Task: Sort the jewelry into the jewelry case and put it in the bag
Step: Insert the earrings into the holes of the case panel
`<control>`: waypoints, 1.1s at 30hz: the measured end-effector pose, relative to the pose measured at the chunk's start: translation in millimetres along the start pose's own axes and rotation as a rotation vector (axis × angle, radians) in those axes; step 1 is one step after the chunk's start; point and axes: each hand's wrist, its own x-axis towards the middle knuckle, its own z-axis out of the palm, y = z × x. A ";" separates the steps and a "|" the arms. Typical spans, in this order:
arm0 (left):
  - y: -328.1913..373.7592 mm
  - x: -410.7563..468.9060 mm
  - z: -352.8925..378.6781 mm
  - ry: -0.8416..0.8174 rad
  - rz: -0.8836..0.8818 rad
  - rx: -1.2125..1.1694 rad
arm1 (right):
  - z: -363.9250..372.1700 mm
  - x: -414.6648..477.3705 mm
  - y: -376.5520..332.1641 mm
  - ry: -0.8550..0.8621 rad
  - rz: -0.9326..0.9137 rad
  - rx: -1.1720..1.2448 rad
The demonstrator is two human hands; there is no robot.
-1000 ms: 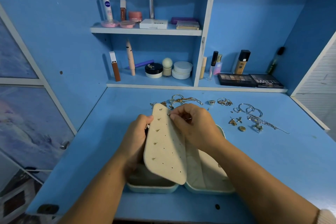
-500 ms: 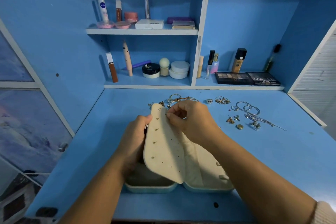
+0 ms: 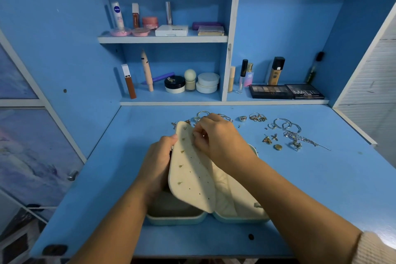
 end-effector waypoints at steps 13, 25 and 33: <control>0.4 -4.6 0.9 -0.063 0.012 0.008 | -1.5 -2.7 1.9 0.020 -0.016 0.017; 0.0 -6.3 0.5 -0.051 0.060 0.015 | -28.3 -26.2 23.4 -0.059 0.075 0.041; -2.4 -7.9 1.9 -0.098 0.043 -0.029 | -69.3 -64.5 108.4 -0.048 0.557 -0.264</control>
